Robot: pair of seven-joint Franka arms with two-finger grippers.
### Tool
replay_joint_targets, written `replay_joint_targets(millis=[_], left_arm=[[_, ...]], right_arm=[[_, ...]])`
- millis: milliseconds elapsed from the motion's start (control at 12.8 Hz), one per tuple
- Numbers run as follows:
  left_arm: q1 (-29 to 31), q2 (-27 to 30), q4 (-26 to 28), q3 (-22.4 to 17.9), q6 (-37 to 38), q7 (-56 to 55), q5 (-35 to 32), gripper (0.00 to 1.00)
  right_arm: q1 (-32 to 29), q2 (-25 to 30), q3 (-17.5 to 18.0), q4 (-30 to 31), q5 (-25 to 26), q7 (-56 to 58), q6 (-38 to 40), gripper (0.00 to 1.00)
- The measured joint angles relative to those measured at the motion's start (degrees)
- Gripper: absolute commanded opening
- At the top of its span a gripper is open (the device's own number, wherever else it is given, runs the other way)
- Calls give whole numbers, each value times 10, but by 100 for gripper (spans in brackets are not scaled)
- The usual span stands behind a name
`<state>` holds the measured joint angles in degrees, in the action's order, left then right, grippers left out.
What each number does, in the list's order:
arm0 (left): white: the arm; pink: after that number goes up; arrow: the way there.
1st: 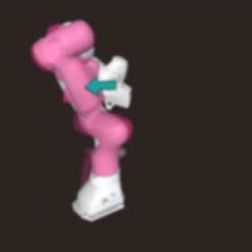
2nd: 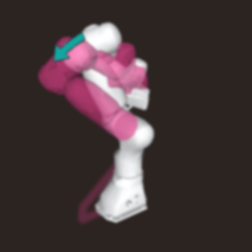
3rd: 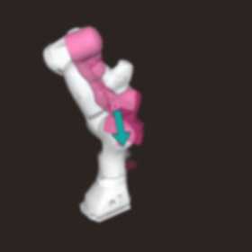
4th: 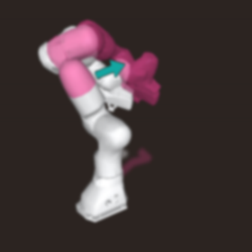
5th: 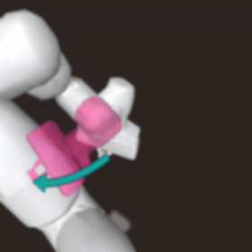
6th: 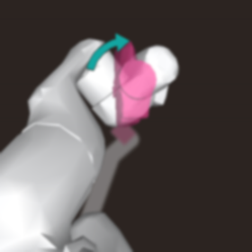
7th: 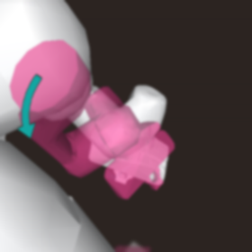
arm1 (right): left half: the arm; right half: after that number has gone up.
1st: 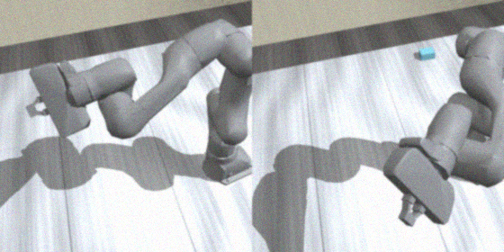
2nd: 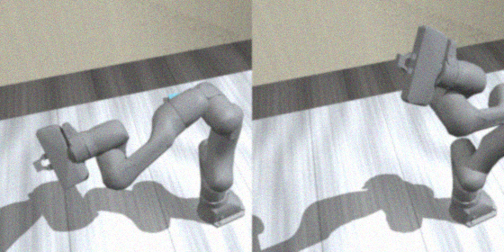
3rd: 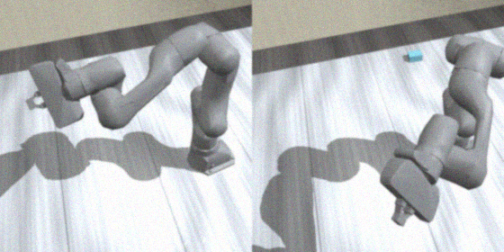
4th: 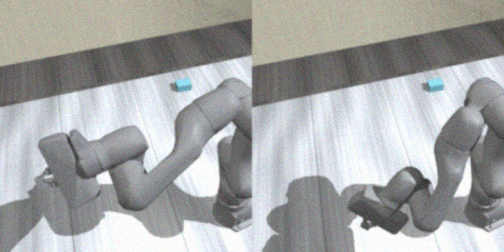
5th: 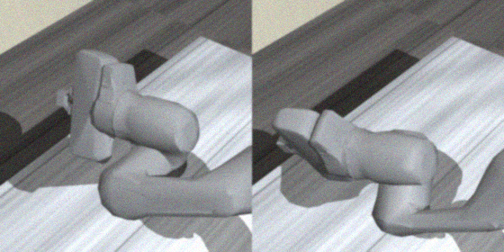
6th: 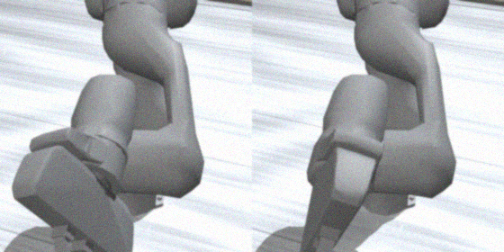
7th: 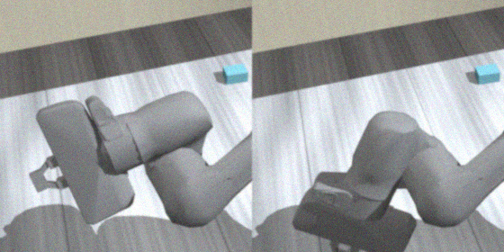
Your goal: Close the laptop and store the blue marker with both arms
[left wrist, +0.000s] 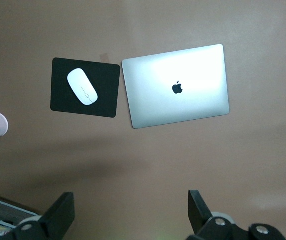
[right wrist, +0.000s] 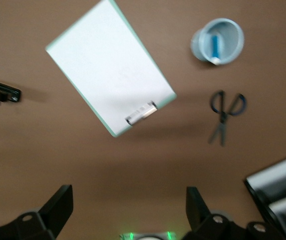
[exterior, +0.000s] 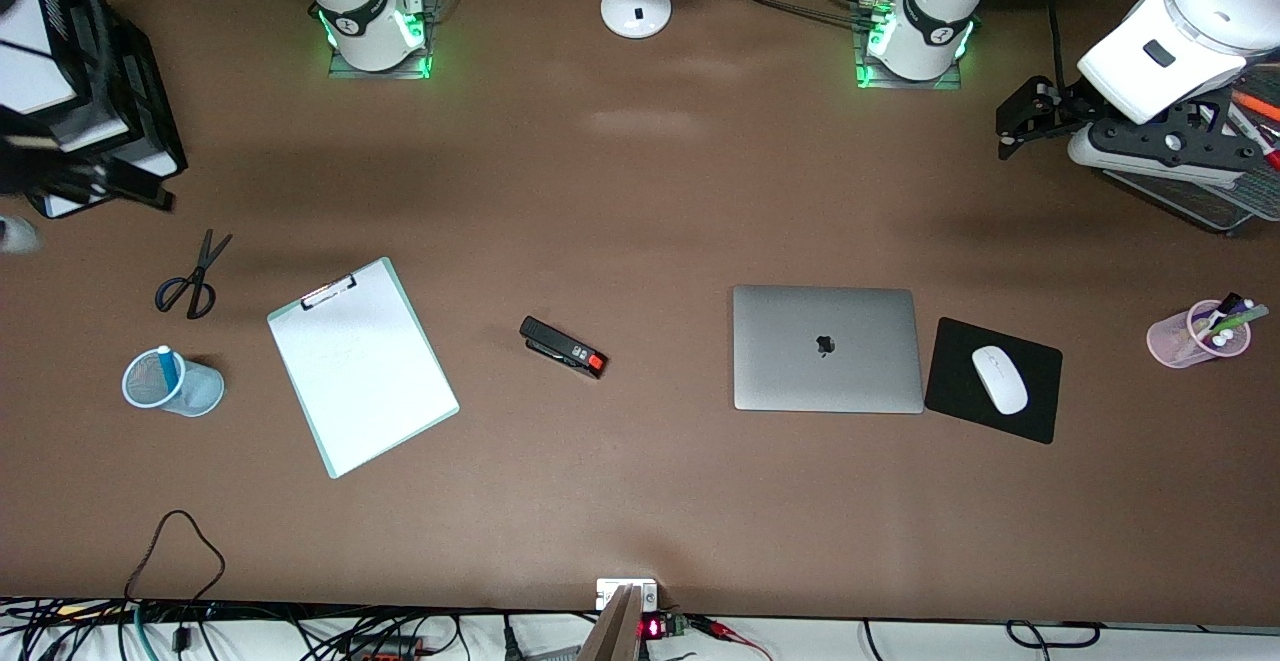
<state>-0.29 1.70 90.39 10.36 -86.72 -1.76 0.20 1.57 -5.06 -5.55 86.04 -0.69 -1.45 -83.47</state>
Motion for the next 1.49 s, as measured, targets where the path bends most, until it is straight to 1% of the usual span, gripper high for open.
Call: replay_joint_targets(millis=[78,235,470,704,1017,1487], left_arm=[[0,0,0,0,0,0,0,100],[0,0,0,0,-1,0,0,100],[0,-2,0,0,-1,0,0,100],[0,-5,0,0,-1,0,0,100],[0,-7,0,0,-1,0,0,100],[0,-7,0,0,0,0,0,100]], right_arm=[[-2,11,-1,3,11,0,2,100],[-2,23,1,14,14,0,-2,100],[-1,56,3,70,14,2,-39,100],[-1,87,3,102,15,28,-39,100],[-1,107,2,115,15,30,-37,100],[-1,107,2,115,15,30,-31,100]])
